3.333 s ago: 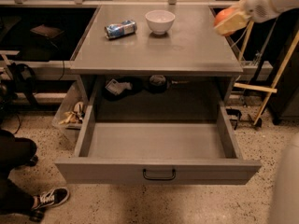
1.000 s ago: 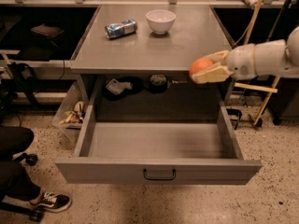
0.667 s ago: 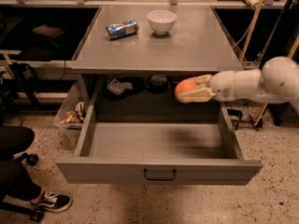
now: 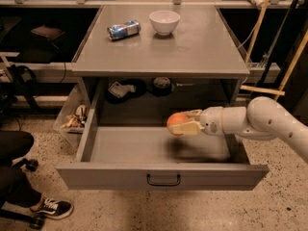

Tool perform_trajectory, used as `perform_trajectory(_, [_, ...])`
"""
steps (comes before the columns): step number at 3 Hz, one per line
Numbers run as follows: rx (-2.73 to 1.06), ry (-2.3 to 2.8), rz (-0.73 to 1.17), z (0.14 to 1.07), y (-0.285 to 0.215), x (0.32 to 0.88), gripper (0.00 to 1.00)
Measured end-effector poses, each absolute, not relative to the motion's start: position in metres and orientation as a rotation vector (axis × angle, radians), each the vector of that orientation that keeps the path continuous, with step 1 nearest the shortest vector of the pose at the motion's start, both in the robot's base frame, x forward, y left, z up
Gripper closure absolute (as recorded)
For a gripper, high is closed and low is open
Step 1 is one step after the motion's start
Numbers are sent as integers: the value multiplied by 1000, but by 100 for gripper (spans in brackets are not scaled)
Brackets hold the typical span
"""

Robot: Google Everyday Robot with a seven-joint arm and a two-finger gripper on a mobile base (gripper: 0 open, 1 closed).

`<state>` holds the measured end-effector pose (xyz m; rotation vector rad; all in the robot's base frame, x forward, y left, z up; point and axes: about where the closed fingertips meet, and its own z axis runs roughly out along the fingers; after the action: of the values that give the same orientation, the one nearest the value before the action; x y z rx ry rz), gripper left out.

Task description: Place orange into top drawer

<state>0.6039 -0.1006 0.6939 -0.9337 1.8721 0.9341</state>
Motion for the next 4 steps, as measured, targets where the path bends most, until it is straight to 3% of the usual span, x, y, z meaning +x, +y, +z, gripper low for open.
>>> perform_trajectory(2, [-1113, 2209, 373, 661, -105, 580, 100])
perform_trajectory(3, [-1171, 2264, 250, 662, -117, 568, 100])
perform_trajectory(4, [-1184, 2253, 328, 650, -105, 572, 100])
